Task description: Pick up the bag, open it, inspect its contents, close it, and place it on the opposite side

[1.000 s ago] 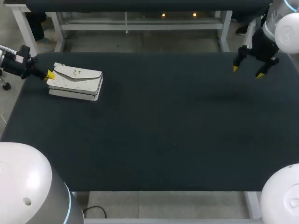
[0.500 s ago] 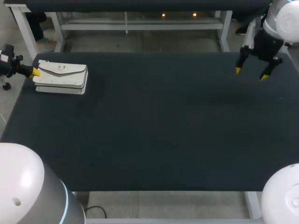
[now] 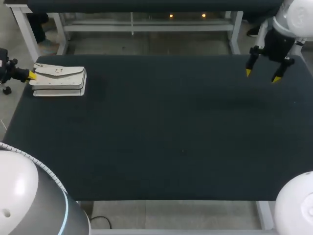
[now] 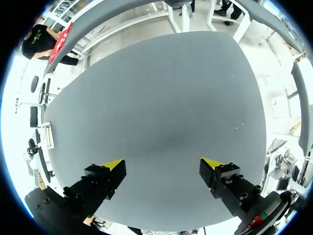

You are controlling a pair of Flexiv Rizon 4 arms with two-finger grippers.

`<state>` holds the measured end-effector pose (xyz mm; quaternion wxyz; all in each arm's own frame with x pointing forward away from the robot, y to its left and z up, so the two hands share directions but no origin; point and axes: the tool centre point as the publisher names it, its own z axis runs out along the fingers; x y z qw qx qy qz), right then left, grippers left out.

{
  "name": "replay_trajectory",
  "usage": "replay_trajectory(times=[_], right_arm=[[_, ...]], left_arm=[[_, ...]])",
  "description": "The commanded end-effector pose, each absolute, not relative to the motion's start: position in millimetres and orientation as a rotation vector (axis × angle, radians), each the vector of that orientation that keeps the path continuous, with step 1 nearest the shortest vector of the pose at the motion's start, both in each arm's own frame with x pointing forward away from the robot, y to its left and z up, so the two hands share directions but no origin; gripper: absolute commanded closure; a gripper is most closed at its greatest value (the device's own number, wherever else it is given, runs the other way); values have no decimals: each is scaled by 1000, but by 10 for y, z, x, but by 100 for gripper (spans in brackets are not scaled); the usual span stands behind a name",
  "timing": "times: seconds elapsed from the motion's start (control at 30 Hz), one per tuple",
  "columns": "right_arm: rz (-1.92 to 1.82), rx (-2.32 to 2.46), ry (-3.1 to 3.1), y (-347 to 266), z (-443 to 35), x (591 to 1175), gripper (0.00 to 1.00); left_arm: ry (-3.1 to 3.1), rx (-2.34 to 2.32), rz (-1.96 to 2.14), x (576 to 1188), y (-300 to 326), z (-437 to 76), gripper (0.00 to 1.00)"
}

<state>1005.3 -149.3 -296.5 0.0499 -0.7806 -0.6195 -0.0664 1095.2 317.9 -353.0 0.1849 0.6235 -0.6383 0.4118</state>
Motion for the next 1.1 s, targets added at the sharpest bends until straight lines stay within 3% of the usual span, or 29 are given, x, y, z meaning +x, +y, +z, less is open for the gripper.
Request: replay_trajectory(times=[0.03,0.67,1.1], right_arm=[[-197,-2383,-1889,-1486,-2948,10042,0],[-218,-2403,-1924,-1507,-2882,9954,0],[-190,-2451,-1924,-1543,-2865,9912,0]], left_arm=[[-1782,1723,1173,10969,3237,-3515,0],[-2094,1920,879,10119,2897,-2597,0],[-2245,2130,516,9656,2585,-2328,0]])
